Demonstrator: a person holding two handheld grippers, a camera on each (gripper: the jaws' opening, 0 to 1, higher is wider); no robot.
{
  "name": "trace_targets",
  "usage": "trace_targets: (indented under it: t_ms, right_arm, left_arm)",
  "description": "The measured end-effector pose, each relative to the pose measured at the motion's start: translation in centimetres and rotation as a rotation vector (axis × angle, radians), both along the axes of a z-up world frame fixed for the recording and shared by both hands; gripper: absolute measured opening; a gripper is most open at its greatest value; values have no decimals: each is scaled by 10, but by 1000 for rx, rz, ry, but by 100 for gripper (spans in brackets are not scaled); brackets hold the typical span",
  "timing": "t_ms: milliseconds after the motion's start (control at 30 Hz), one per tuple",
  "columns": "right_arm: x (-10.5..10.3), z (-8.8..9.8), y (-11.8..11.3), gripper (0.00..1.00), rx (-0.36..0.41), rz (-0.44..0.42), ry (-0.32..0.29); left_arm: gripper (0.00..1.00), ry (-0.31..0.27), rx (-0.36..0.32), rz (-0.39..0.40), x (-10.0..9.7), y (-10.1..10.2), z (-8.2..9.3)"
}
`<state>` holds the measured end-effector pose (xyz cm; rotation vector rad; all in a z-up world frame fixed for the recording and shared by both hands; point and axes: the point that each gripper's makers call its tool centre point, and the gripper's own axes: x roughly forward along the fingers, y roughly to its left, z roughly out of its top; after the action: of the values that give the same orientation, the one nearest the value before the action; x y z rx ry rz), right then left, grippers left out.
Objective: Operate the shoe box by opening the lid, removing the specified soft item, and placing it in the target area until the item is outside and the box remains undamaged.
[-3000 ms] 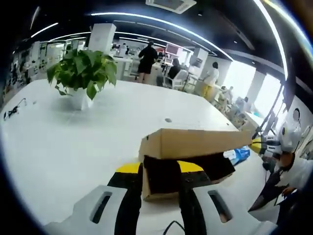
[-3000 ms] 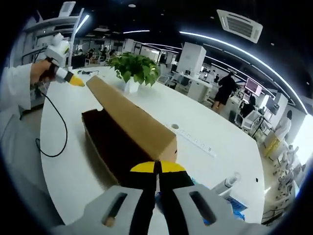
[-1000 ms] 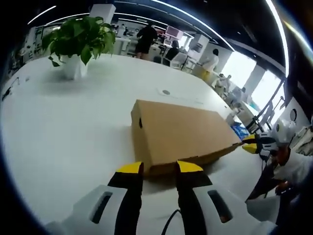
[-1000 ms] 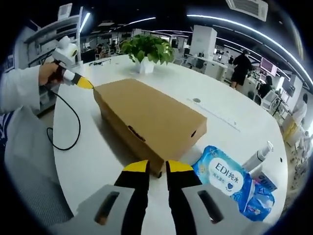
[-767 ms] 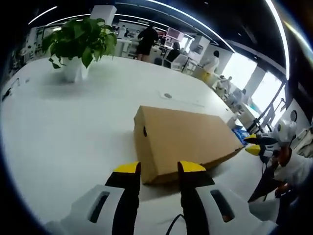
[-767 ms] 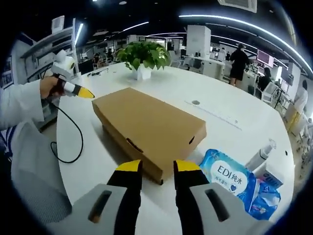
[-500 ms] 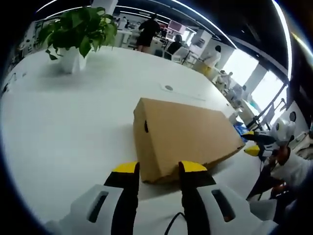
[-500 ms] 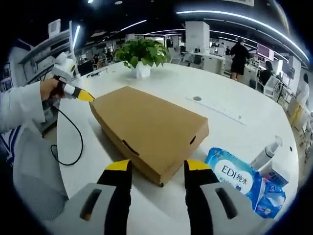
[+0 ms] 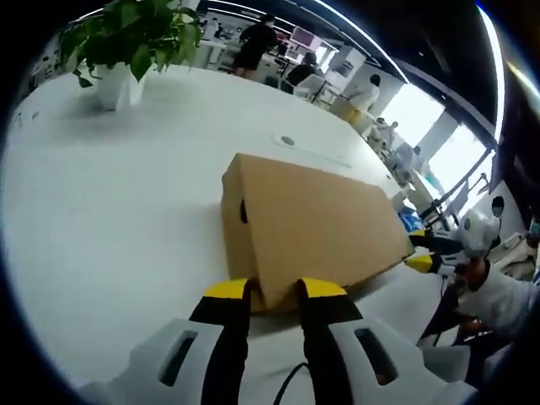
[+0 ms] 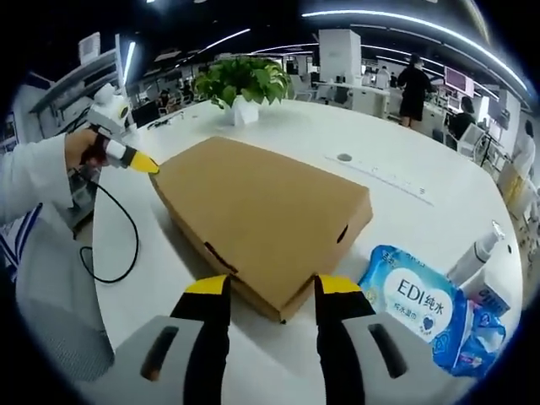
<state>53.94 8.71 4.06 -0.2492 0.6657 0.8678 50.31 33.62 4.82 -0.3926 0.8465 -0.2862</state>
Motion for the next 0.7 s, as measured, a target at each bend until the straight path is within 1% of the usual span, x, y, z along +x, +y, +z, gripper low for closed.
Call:
trace_targets:
  t_ms: [133, 300, 700]
  right_arm:
    - [2, 0, 0, 36, -7, -7, -3]
    - [7, 1, -4, 36, -13, -22, -5]
    - [30, 0, -16, 36, -18, -45, -12]
  left_arm:
    - [21, 8, 16, -5, 3, -1, 1]
    - [21, 11, 31, -12, 11, -5, 1]
    - [21, 20, 37, -27, 34, -14, 0]
